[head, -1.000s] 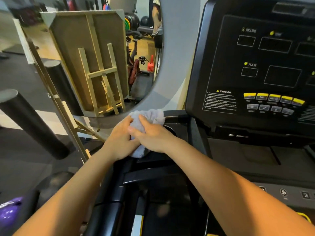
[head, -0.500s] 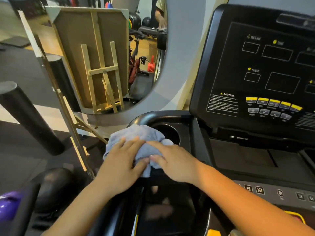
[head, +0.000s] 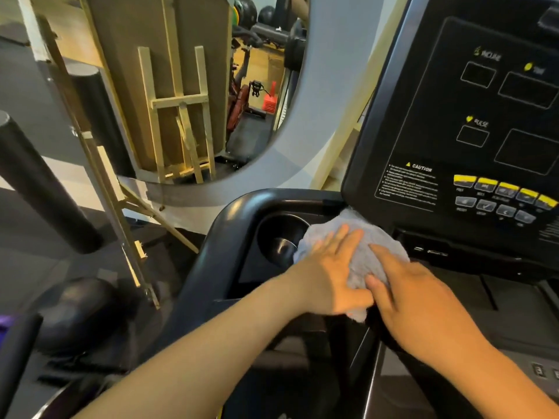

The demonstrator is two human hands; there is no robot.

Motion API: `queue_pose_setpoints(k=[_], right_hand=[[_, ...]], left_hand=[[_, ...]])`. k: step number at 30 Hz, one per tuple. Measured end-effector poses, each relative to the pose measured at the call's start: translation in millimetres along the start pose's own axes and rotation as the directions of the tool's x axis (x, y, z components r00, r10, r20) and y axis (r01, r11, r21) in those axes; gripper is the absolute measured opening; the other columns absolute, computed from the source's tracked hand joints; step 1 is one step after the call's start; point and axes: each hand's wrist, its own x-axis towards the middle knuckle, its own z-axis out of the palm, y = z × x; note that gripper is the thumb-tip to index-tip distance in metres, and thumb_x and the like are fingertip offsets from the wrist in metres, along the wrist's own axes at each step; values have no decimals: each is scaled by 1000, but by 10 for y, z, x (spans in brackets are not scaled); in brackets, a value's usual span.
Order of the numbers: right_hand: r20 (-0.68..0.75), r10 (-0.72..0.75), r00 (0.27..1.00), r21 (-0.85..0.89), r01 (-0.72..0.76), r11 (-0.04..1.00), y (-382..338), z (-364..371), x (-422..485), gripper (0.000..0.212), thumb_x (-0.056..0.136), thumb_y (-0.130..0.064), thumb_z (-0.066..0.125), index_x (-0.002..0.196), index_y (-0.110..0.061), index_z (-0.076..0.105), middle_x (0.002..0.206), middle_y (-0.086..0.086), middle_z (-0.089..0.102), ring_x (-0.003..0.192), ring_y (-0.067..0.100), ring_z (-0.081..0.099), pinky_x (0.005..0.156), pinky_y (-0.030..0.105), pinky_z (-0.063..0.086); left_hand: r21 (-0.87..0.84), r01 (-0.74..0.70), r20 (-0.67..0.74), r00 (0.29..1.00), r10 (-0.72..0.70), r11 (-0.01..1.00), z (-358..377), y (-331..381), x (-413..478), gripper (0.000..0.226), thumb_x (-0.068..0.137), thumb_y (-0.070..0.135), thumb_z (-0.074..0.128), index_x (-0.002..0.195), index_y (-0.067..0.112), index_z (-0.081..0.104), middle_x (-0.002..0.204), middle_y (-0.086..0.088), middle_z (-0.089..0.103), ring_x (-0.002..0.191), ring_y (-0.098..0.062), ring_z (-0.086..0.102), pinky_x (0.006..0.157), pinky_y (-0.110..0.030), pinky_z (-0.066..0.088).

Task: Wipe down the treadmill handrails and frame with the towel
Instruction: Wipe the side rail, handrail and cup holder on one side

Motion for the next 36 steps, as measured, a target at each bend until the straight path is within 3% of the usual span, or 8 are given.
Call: queue_pose_setpoints(k=[8,12,15,18,21,27,32,36], right_hand=[[15,49,999,-129,-46,991,-104,90,262,63,97,-36,46,151,-27,16,130,13,49,118,30,43,79,36,43],[-11,-14,1000,18,14,1000,-93,-110,-67,48,97,-50,30,144,-37,30,121,2,60,107,22,56,77,33,43],[42,-38,998,66,35,997,-218,-208,-375,56,89,-65,20,141,-46,28,128,-11,53,110,11,55,81,24,44],[70,45,997,60,-49,997,-301,-117,-405,61,93,-61,22,149,-46,6,144,-9,30,124,8,38,93,19,38],[85,64,994,124,-74,989,-254,-26,-119,55,99,-48,26,152,-35,14,149,0,29,128,13,36,97,24,38],[-14,85,996,-5,-85,996,-147,54,348,52,100,-46,32,148,-26,32,134,14,50,120,32,46,93,38,40],[34,5,999,66,-7,998,-163,-79,-42,59,92,-60,22,144,-37,36,127,-2,53,114,17,51,83,28,41],[122,55,991,56,-62,997,-286,-103,-277,70,87,-66,13,152,-38,13,145,-8,35,130,10,34,92,22,36]], left_hand=[[165,-1,-24,1000,5,986,-346,-70,211,103,67,74,48,151,16,30,151,-1,36,141,-21,28,115,-34,21],[237,-80,85,994,61,968,-336,85,-66,48,70,52,56,102,18,67,99,-1,66,93,-19,61,88,-39,51],[360,-120,42,993,112,925,-98,23,-355,40,61,56,58,83,24,52,78,7,57,80,-18,56,88,-32,47],[466,-109,62,994,90,878,95,-19,-353,77,62,67,47,122,19,53,118,-2,58,119,-28,48,111,-44,31],[353,-14,129,991,-34,936,-49,-5,-110,109,63,66,35,156,12,14,162,-9,17,151,-27,6,122,-49,2],[141,88,113,988,-104,986,-280,-177,360,114,61,67,49,157,23,6,165,-3,9,152,-23,-1,118,-55,-6],[306,-75,169,985,23,949,-290,-14,-51,83,72,69,35,143,26,43,145,3,47,141,-21,32,118,-59,2],[397,-71,178,984,-1,915,-145,-26,-247,99,72,71,32,155,20,20,160,-3,25,151,-30,1,118,-60,-8]])
